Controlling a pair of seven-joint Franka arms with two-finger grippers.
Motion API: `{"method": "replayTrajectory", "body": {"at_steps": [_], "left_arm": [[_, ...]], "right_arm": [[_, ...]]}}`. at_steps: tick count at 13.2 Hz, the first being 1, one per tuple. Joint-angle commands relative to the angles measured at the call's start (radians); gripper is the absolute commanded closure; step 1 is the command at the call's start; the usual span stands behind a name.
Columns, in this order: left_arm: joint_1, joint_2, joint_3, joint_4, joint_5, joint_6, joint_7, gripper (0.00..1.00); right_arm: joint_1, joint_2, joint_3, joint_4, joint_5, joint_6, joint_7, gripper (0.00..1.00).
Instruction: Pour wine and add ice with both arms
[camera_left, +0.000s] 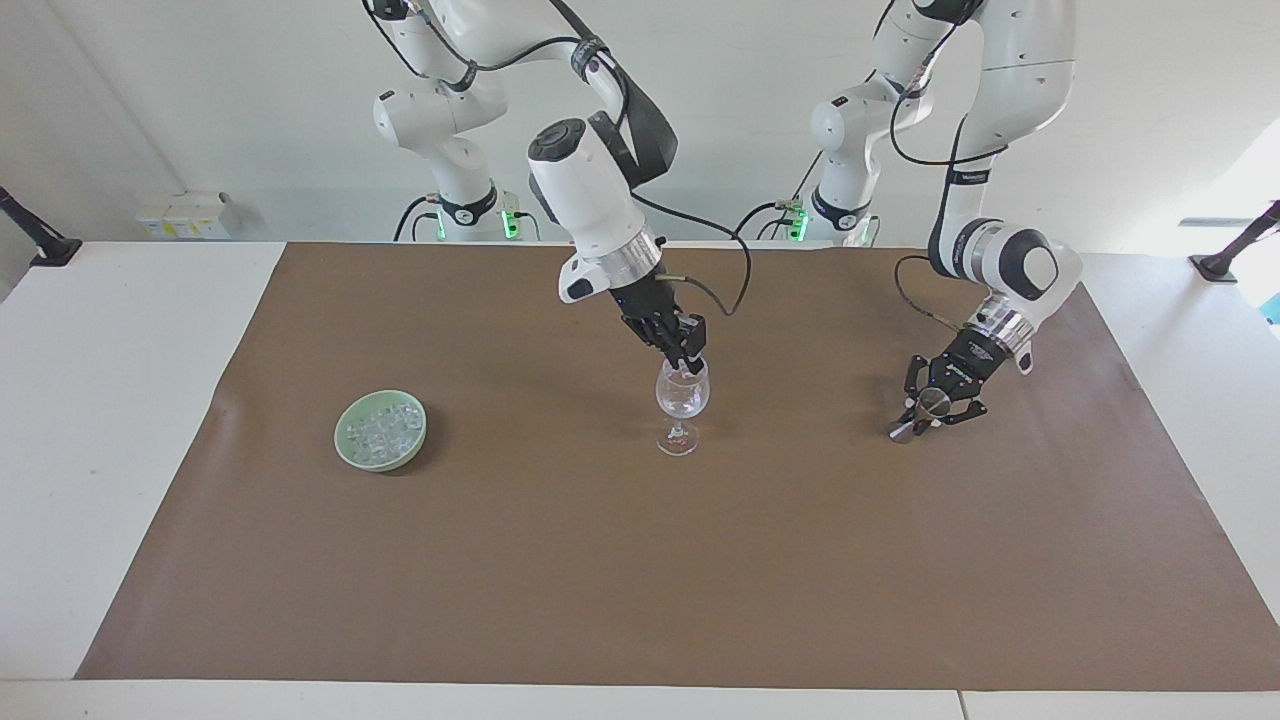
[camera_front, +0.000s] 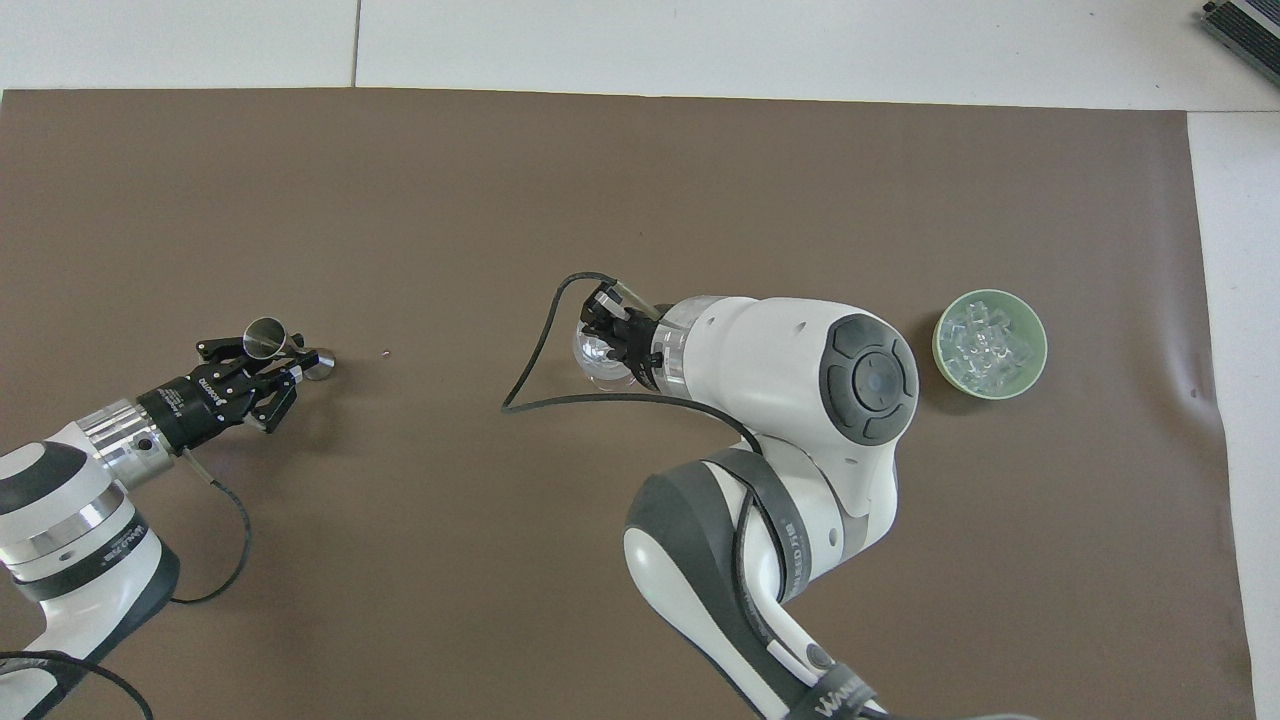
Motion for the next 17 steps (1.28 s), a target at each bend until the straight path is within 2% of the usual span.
{"method": "replayTrajectory", "body": {"at_steps": [1,2,3,5,6,8,12,17], "left_arm": [[0.014,0.018,-0.003,0.004,-0.018,0.004,0.029,0.53],[0.013,0.018,-0.003,0.005,-0.015,0.004,0.029,0.24],[0.013,0.018,-0.003,0.007,-0.013,0.003,0.028,0.0],[0.015,0.017,-0.003,0.007,-0.006,-0.008,0.029,0.0],[0.024,0.014,-0.003,0.007,0.008,-0.011,0.028,0.0],[0.051,0.004,-0.003,0.01,0.077,-0.026,0.023,0.0],[0.102,-0.022,0.0,0.057,0.303,-0.088,0.012,0.0],[0.137,-0.06,0.005,0.119,0.528,-0.164,0.014,0.0]], "right_arm": [[-0.002,-0.002,0.003,0.007,0.008,0.008,-0.016,0.89],[-0.001,-0.002,0.004,0.01,0.008,0.009,-0.014,0.86],[-0.001,-0.002,0.003,0.013,0.01,0.008,-0.011,0.83],[-0.001,-0.002,0.003,0.017,0.008,0.009,-0.009,0.76],[-0.001,-0.002,0.003,0.017,0.008,0.008,-0.009,0.69],[-0.001,-0.002,0.003,0.017,0.008,0.008,-0.009,0.68],[-0.001,-0.002,0.003,0.019,0.008,0.009,-0.009,0.66],[-0.001,0.001,0.003,0.024,0.008,0.015,-0.009,0.64]]}}
